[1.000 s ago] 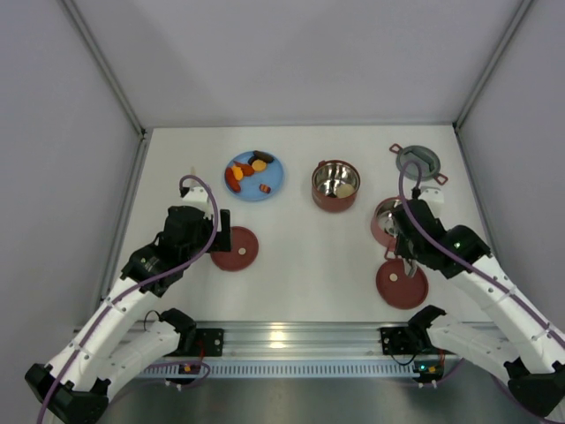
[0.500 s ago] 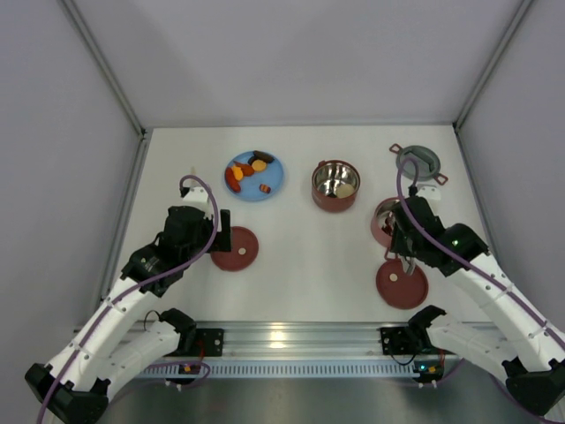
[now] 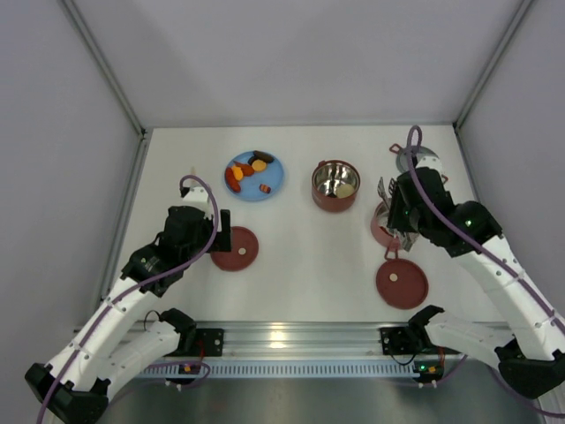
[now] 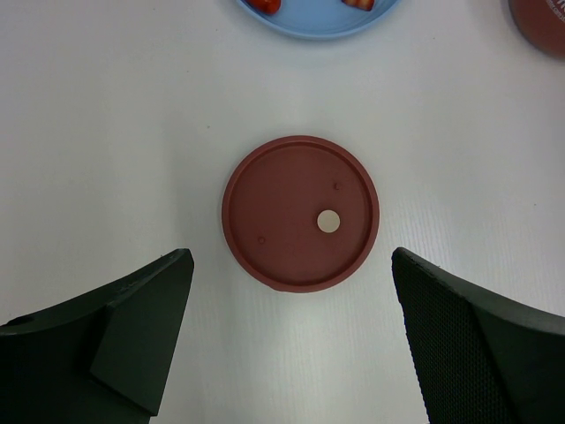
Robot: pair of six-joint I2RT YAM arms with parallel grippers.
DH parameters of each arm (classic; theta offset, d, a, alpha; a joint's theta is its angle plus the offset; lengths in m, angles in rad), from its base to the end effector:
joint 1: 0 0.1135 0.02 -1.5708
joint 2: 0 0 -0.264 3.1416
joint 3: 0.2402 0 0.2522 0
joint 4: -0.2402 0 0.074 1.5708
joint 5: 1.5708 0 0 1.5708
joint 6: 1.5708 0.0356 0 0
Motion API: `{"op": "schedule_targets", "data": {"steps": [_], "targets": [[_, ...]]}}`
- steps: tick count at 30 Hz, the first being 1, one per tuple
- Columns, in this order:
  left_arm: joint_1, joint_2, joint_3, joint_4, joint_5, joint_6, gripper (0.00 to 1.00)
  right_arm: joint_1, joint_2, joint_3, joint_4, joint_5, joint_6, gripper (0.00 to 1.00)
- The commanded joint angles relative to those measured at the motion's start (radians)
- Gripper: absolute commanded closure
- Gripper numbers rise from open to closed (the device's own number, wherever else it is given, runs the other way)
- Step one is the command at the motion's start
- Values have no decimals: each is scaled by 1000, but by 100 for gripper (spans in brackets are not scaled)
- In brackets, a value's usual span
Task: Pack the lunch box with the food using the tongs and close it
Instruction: Place the fake food in the packing box.
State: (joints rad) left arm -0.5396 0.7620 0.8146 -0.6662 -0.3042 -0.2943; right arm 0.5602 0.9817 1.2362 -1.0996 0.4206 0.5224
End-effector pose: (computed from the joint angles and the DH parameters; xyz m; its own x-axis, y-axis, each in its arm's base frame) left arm 0.1417 -0.0724 0.3064 -0.5540 0.0092 -0.8325 0.1248 0.9896 -0.0721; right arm 0.1483 0.0759 0.3731 -0.6767 0.1132 -0.7275 0.0948 0.9933 0.0665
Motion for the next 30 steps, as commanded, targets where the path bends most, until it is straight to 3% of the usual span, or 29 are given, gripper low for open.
{"op": "schedule_targets", "data": {"steps": [1, 5, 12, 23, 30], "targets": [[-5, 3, 3, 13, -13, -12, 1, -3, 66, 187, 15, -77, -58, 64], [-5, -4, 8, 5, -50, -20, 1, 29, 213, 331, 56, -183, -84, 64], [-3, -29, 18, -15, -142, -43, 1, 211, 543, 604, 168, -203, -113, 62], [-3, -70, 18, -16, -184, -55, 1, 265, 994, 833, 406, -347, -173, 61], [-3, -66, 15, -13, -173, -51, 1, 270, 1137, 893, 506, -402, -159, 57]]}}
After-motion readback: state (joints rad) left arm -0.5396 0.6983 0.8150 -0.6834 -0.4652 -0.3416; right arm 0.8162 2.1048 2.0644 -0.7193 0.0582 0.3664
